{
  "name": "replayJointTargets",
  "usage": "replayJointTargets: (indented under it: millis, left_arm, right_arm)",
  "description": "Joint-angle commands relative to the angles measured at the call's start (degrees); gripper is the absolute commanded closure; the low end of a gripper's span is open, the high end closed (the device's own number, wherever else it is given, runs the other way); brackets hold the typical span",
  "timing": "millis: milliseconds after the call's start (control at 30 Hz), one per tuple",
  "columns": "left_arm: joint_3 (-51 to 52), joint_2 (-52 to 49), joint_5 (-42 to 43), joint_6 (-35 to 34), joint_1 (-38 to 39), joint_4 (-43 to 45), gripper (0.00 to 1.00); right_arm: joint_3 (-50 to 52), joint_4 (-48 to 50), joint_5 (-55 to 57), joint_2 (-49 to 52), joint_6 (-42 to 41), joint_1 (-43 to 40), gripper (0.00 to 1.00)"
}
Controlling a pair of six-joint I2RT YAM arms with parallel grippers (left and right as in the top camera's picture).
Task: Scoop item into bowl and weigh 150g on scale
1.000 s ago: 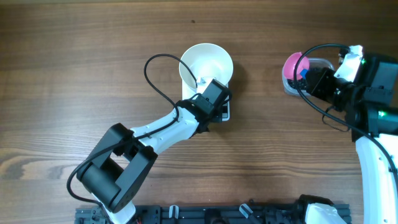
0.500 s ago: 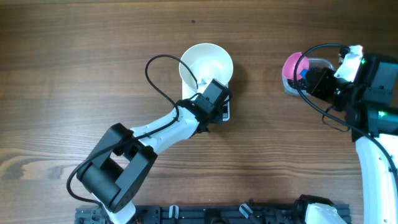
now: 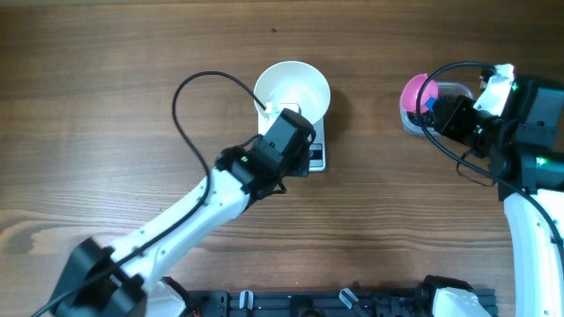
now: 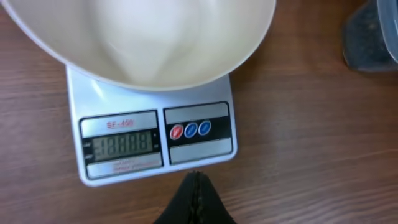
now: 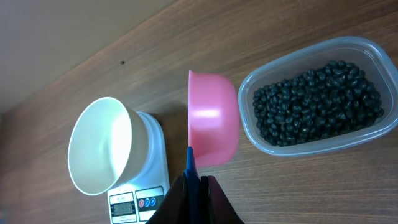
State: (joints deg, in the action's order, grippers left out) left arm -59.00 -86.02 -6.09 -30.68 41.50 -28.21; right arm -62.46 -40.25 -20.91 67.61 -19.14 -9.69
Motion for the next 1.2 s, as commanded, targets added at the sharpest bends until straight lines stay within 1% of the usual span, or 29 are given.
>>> replayJointTargets:
  millis: [0,100,200,300,433,567,633,733,800,867,900,967,1133,1167]
  left_arm:
    - [0.0,3.48,0.33,0.48,-0.72,-2.45,0.96]
    - [0.0,4.96,1.25,0.48,-3.19,-3.41,0.96]
    - [0.0,5.38,7.04,0.55,-8.15,-3.37,0.96]
    - [0.0,5.4,12.07,2.01,-13.33,-3.37,0.96]
    - [0.0,5.4,13.99,2.01,-20.48,-3.32,0.96]
    - [0.0,5.4,14.47,1.99,-24.13,-2.16,0.96]
    - [0.0,5.4,17.35,3.43,-25.75,-2.08,0.96]
    - [0.0,5.4,24.57,9.55,-27.93,-2.05,0.96]
    - [0.0,5.4,26.69,15.61,-29.14,-2.14,0.96]
    - [0.02,5.35,26.6,26.88,-29.29,-2.08,0.96]
    - [0.04,5.2,26.64,35.36,-29.29,-2.45,0.96]
    - [0.24,4.59,26.6,44.17,-29.31,-2.82,0.96]
    - [0.28,2.36,25.53,53.07,-29.68,-2.95,0.96]
    - [0.28,2.36,24.87,53.27,-29.68,-2.64,0.96]
  right_arm:
    - [-1.07,0.26,0.61,0.33,1.2,-0.13,0.96]
    - [-1.07,0.09,0.61,0.33,1.84,-0.13,0.96]
    - [-1.07,-0.15,0.63,0.33,2.67,-0.13,0.96]
    - [-1.07,-0.13,1.38,0.33,2.75,-0.13,0.96]
    - [-1.07,-0.15,3.85,0.33,4.46,-0.13,0.96]
    - [-1.07,-0.33,4.83,0.33,5.66,-0.13,0.96]
    - [-1.07,-0.7,4.85,0.33,5.64,-0.13,0.96]
    - [-1.07,-1.92,4.9,0.33,5.7,-0.13,0.96]
    - [-1.07,-2.99,6.12,0.33,5.9,-0.13,0.96]
    - [-1.07,-4.15,6.34,0.33,6.95,-0.13,0.96]
    - [-1.07,-4.57,6.32,0.33,7.04,-0.13,0.96]
    - [-1.07,-4.68,6.32,0.33,7.02,-0.13,0.96]
    - [-1.07,-5.05,6.34,0.33,7.13,-0.13,0.96]
    - [-1.07,-5.03,6.34,0.33,7.13,-0.13,0.96]
